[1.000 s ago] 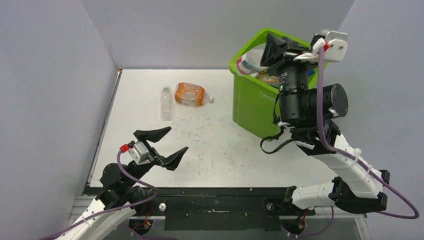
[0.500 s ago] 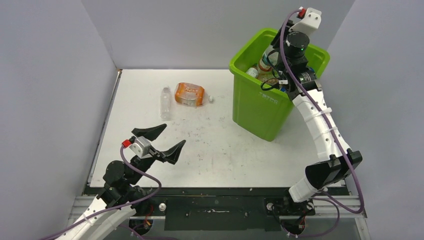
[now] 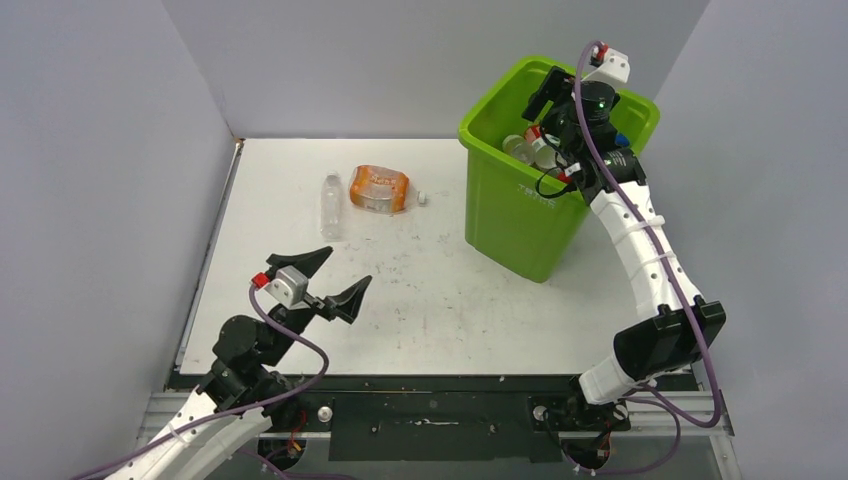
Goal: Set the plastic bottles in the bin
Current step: Place the plastic bottle in the trash bin, then pick up the plastic bottle at the center of the board.
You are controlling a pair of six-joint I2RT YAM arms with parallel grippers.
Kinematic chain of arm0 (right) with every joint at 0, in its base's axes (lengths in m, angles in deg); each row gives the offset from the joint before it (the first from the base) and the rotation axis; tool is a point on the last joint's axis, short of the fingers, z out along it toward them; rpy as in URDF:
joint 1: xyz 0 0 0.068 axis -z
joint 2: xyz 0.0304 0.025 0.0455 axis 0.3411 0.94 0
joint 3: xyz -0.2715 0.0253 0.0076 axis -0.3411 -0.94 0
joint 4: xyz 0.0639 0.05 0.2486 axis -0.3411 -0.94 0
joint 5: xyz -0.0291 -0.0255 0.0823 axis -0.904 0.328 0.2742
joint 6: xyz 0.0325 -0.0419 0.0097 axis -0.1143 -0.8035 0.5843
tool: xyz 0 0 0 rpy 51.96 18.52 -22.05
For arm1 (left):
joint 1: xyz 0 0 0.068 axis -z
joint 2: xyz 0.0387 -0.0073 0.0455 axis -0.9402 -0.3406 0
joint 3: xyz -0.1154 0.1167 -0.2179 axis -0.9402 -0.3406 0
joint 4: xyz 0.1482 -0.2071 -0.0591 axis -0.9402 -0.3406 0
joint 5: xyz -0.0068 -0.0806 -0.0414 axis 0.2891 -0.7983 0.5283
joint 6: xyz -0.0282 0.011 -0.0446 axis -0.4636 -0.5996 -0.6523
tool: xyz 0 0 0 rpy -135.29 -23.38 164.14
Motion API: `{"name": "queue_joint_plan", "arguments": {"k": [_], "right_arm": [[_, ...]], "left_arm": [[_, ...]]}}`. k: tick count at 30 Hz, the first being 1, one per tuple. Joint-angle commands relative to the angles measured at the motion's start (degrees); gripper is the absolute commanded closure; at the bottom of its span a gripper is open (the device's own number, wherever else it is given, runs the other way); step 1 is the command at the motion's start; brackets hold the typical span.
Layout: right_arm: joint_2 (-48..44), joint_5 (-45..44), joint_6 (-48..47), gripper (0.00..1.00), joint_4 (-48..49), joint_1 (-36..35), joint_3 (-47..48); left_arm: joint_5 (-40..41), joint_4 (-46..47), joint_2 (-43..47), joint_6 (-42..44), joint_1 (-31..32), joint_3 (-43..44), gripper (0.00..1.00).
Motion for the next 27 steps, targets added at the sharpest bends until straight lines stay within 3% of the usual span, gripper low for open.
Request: {"name": "queue_joint_plan", "arguments": {"k": [1,5,9,13,17,20,24,27], "right_arm": [[-3.72,2.38,2.06,0.20,-4.70,-0.52,5.06],[-7.07,0.87,1.93,0.13,-7.06,-0.76,8.31],[-13.48,2.63,3.11,0.11,-5.27,-1.96,6.49],[-23.24,14.31,4.98,0.11,4.83,-3.52,-3.92],[-29.83,32.62,6.82,0.11,13.14,-4.73,-14.59],[-34.08,41.40,8.47,0.11,15.47,-5.97,-21.18],[-40.38,43.82,7.61,0.11,15.82,-8.55,-30.37],[-43.69,43.37,6.58,0.11,13.65,-9.39,-33.83]], "left_arm": [[2.26,-0.42,-1.59,0.66,-0.19,1.97,0.04],[6.25,-1.38,-3.46,-0.30,-0.29,2.68,0.04],[15.61,-4.21,-7.55,-5.20,-1.05,5.31,0.04],[24.73,-14.71,-17.83,-14.57,-5.46,12.86,0.04],[18.20,-20.27,-30.45,-20.00,-12.82,19.84,0.04],[16.25,-20.74,-39.42,-21.03,-18.07,23.30,0.04],[13.16,-20.80,-49.73,-21.20,-24.55,27.20,0.04],[11.67,-20.43,-57.15,-18.50,-25.93,30.92,0.04]]}}
